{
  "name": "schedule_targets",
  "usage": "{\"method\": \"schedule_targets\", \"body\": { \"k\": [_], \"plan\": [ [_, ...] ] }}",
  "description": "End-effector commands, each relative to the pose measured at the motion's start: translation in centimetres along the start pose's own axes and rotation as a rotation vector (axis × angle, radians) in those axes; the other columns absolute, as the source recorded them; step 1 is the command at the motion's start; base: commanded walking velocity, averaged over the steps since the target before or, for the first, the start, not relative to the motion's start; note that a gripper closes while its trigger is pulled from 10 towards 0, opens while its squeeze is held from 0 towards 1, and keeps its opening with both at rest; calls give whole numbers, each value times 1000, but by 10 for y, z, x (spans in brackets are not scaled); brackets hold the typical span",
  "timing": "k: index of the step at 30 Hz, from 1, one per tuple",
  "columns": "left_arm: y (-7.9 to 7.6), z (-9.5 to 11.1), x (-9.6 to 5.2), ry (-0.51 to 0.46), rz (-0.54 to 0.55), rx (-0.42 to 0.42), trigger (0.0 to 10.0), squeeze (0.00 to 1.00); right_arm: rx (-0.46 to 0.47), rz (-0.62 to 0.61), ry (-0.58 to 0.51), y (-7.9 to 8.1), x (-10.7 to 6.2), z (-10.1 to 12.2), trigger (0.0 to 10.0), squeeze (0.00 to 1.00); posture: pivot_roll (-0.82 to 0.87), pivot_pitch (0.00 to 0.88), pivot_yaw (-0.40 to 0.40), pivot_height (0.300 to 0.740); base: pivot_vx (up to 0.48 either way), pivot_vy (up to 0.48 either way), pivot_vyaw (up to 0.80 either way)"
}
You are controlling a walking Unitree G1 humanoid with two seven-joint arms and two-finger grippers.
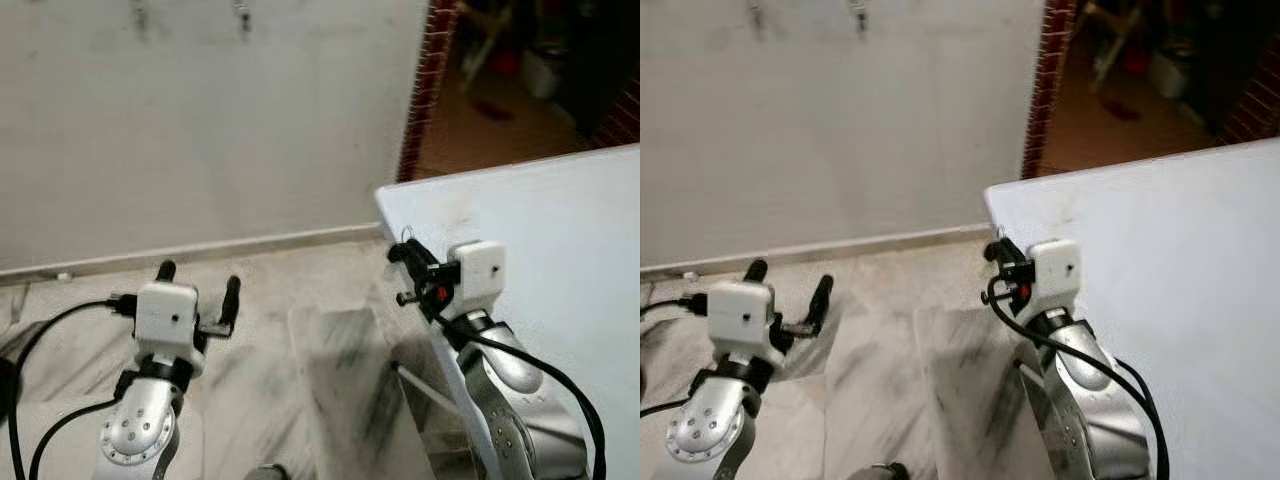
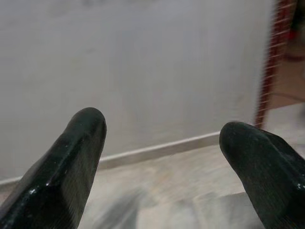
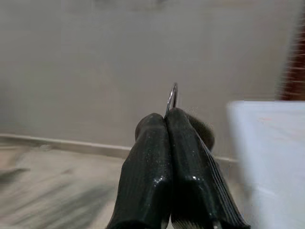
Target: Hang keys on a hook
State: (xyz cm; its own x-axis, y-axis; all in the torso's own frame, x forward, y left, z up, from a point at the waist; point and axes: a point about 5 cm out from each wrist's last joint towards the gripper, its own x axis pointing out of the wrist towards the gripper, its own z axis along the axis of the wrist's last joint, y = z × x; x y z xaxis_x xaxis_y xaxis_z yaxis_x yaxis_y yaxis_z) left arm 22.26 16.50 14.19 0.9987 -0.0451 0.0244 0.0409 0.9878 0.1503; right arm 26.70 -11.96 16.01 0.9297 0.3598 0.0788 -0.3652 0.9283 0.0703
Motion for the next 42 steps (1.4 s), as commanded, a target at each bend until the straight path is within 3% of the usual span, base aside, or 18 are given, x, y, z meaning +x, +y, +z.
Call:
{"method": "schedule_targets", "body": {
  "k": [1, 8, 14, 42],
  "plan": [
    [-2, 3, -2, -8, 2, 4, 10000, 0, -12, 5, -17, 0, -2, 4, 10000, 0, 65, 128, 23, 740, 0, 0, 800],
    [-6, -3, -2, 38, -27, -55, 10000, 0, 15, -6, -11, -2, -3, 2, 10000, 0, 61, 129, 23, 740, 0, 0, 343],
    [-9, -4, 1, 46, -48, -57, 10000, 0, 15, -11, -7, -3, -4, 1, 10000, 0, 57, 130, 23, 740, 0, 51, 0],
    [-15, -8, 2, 75, -89, -66, 10000, 0, 12, -21, 7, -4, -5, -1, 10000, 0, 53, 138, 25, 740, 0, 480, 0]
  ]
}}
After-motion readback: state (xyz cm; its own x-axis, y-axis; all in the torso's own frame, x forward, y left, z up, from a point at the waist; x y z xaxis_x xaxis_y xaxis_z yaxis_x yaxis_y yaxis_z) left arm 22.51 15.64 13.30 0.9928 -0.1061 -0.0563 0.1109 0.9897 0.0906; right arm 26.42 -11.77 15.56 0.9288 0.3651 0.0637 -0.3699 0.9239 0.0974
